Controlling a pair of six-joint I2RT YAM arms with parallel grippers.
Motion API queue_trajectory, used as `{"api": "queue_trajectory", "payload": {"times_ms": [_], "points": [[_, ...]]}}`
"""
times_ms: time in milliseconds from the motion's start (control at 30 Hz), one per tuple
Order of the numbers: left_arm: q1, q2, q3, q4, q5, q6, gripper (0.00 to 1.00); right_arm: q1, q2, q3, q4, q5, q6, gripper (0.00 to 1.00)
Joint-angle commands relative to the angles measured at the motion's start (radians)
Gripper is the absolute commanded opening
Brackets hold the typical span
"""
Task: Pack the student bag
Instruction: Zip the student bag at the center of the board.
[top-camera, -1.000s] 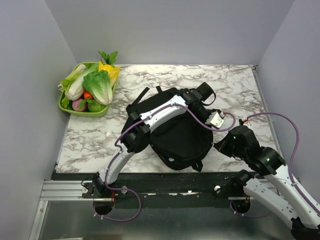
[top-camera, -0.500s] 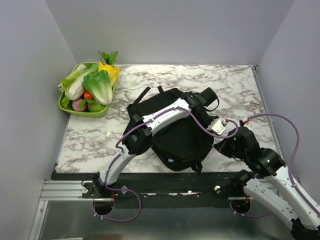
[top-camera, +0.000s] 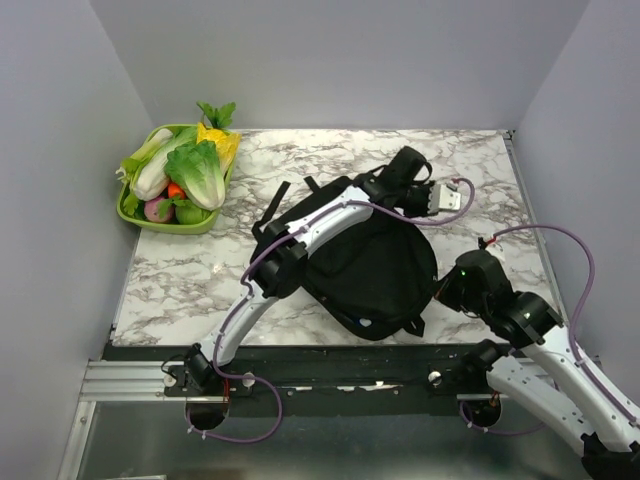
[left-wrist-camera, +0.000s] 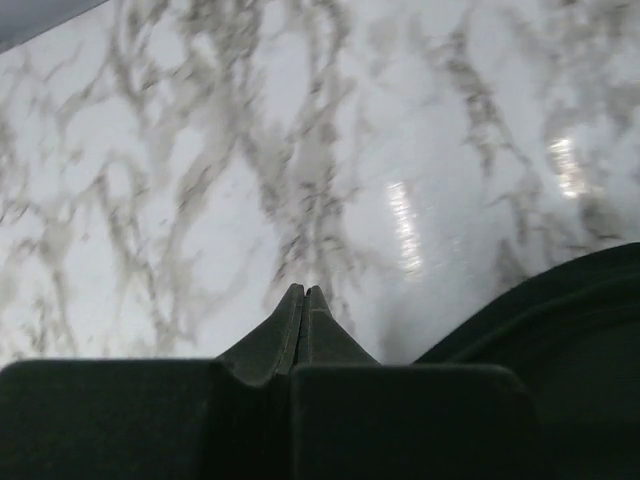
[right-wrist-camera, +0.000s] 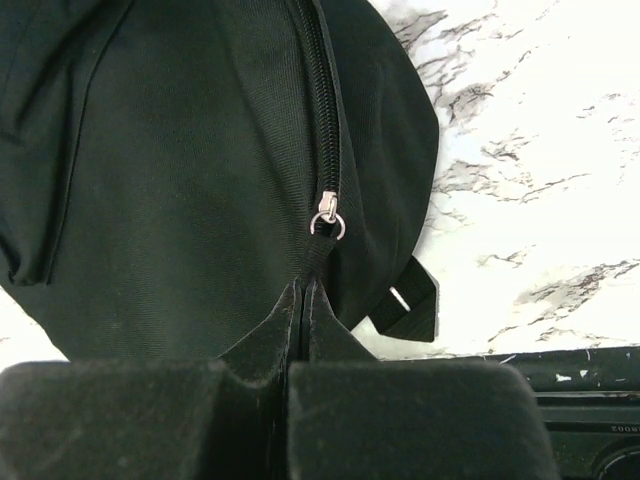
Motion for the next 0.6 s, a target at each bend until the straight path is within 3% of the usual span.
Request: {"api": "queue_trajectory", "payload": {"times_ms": [0, 67, 167, 233, 300, 400, 433, 500, 533, 567], "points": [[0.044, 0.017, -0.033, 0.196, -0.234, -0.119, 0.00, 0.007, -0.006, 0.001, 0.027, 0.011, 0.007, 0.01], [0.072, 0.017, -0.037, 0.201, -0.245, -0.141, 0.00, 0.007, 0.007, 0.003, 0.038, 0.006, 0.004, 0.01], [0.112, -0.018, -0.050, 0.087, -0.065, -0.098, 0.00, 0.007, 0.027, 0.014, 0.026, 0.032, 0.006, 0.00], [0.116, -0.101, -0.144, 0.052, 0.056, -0.061, 0.01, 0.007, 0.025, 0.021, 0.012, 0.055, 0.009, 0.01], [0.115, -0.178, -0.293, 0.058, 0.105, -0.013, 0.13, 0.007, 0.025, 0.018, -0.001, 0.086, 0.032, 0.01], [0.118, -0.325, -0.450, 0.124, 0.135, -0.054, 0.34, 0.005, 0.039, -0.002, -0.016, 0.104, 0.073, 0.01], [0.122, -0.375, -0.461, 0.078, 0.138, -0.058, 0.53, 0.004, 0.045, -0.014, -0.013, 0.106, 0.079, 0.01], [0.133, -0.425, -0.479, -0.014, 0.168, -0.033, 0.68, -0.004, 0.057, -0.017, -0.002, 0.091, 0.095, 0.01], [0.132, -0.480, -0.493, -0.111, 0.172, -0.023, 0.82, -0.007, 0.062, -0.025, 0.021, 0.083, 0.096, 0.01], [0.133, -0.515, -0.516, -0.156, 0.197, -0.010, 0.86, -0.013, 0.061, -0.028, 0.035, 0.075, 0.099, 0.01]]}}
